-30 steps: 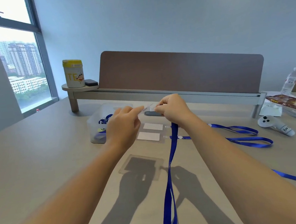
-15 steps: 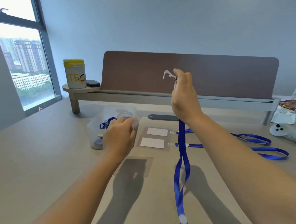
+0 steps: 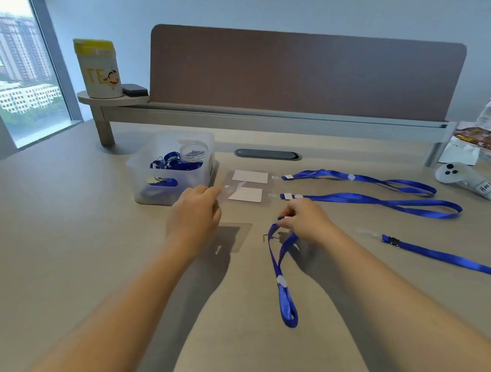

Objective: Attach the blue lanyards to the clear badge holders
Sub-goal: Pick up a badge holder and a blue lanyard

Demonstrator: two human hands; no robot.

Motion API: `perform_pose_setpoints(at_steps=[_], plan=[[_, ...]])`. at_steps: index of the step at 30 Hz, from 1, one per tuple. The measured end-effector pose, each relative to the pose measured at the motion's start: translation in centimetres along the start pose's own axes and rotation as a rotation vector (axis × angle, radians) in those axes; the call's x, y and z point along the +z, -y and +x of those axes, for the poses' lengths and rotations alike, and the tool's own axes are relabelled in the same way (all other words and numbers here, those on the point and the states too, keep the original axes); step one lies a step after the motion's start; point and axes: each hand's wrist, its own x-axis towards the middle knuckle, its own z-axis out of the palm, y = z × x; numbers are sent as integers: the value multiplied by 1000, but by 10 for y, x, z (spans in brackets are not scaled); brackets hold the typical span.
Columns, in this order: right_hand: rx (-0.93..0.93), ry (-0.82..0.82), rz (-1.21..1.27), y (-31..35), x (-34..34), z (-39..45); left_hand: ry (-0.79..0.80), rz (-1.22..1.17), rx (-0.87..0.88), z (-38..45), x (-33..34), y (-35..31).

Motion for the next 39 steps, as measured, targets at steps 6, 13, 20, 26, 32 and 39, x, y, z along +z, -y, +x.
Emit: perform_pose_setpoints(at_steps=[6,13,20,26,32,39], plan=[[33,216,16,-1,3,-17,3,14,5,-7,-4,-1],[-60,267,-286,8,-6,-23,-7,16,-5,-12,-9,2],[-180,401,-555,16,5,-20,0,25,0,-13,-10,4],[-203,209,-624,18,12,-11,-15,43,-16,-14,-14,9],[-149,104,-490,17,13,-6,-77,-17,-76,-8,-24,22],[-161,-88,41,62,-11,20,-188,-169,-260,9,-55,50]])
